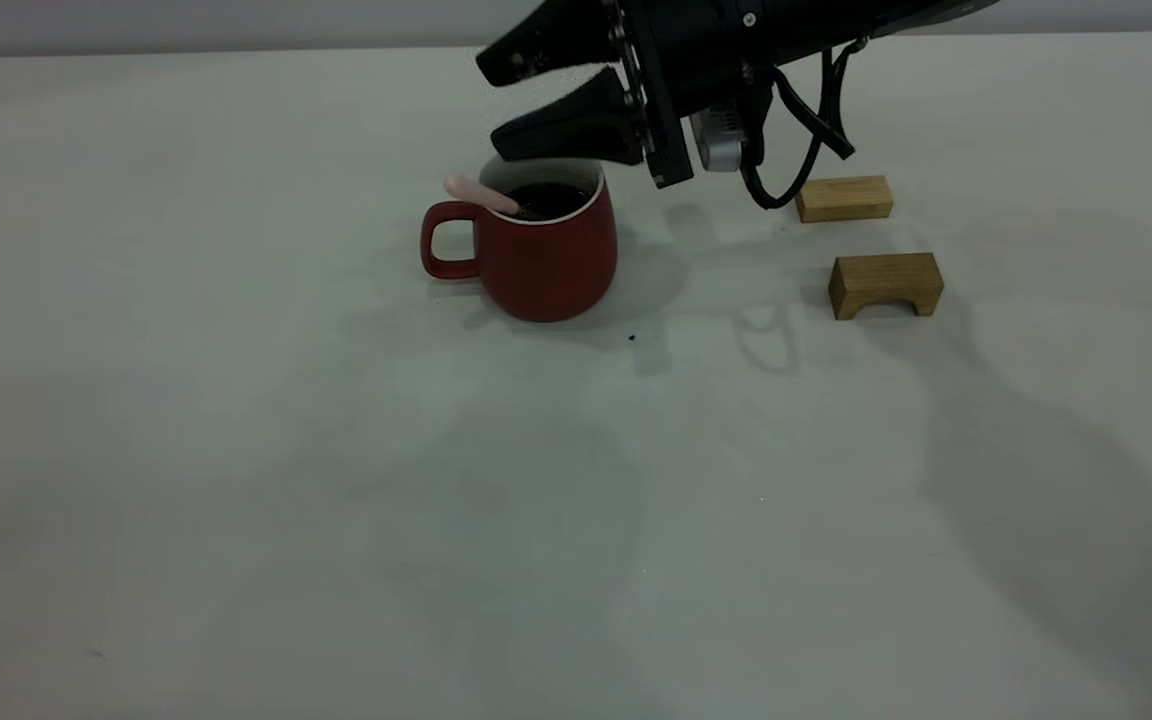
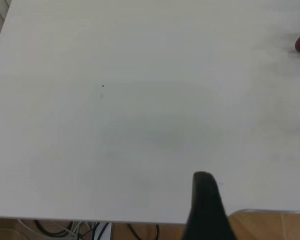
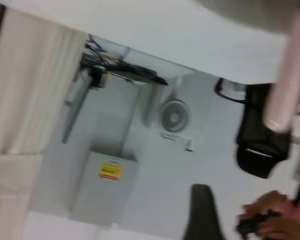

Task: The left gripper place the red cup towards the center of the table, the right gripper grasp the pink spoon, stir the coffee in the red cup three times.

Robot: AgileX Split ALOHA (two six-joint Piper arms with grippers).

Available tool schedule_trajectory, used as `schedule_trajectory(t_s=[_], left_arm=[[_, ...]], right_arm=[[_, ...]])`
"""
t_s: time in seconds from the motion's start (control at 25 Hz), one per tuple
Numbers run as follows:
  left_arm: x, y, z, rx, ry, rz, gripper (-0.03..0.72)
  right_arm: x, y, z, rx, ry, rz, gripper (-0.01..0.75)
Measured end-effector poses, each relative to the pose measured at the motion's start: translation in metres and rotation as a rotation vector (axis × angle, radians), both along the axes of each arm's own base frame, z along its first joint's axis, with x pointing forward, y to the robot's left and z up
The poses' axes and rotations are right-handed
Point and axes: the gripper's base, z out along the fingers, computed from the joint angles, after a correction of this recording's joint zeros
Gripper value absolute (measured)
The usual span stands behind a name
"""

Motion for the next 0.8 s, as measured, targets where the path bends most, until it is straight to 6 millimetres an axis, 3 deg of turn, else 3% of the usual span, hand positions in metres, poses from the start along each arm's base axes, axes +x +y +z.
schedule_trajectory(t_s=[0.12,0.28,0.48,0.8], left_arm=[[0.000,0.000,0.000,0.000,0.000,0.000,0.585],[0.000,0.000,0.000,0.000,0.000,0.000,0.585],[0.000,0.000,0.000,0.000,0.000,0.000,0.585],[0.000,0.000,0.000,0.000,0.000,0.000,0.585]], right_arm=[[0.000,-0.003,0.021,-0.068,-0.114,0.105,0.688],[0.000,-0.014,0.078,-0.241,-0.352,0.287,0.693],[-0.008,-0.039,0.172,-0.527,-0.674,0.446,0.575],[-0.055,-0.081,0.294,-0.884,-1.057,0.557,0.335]])
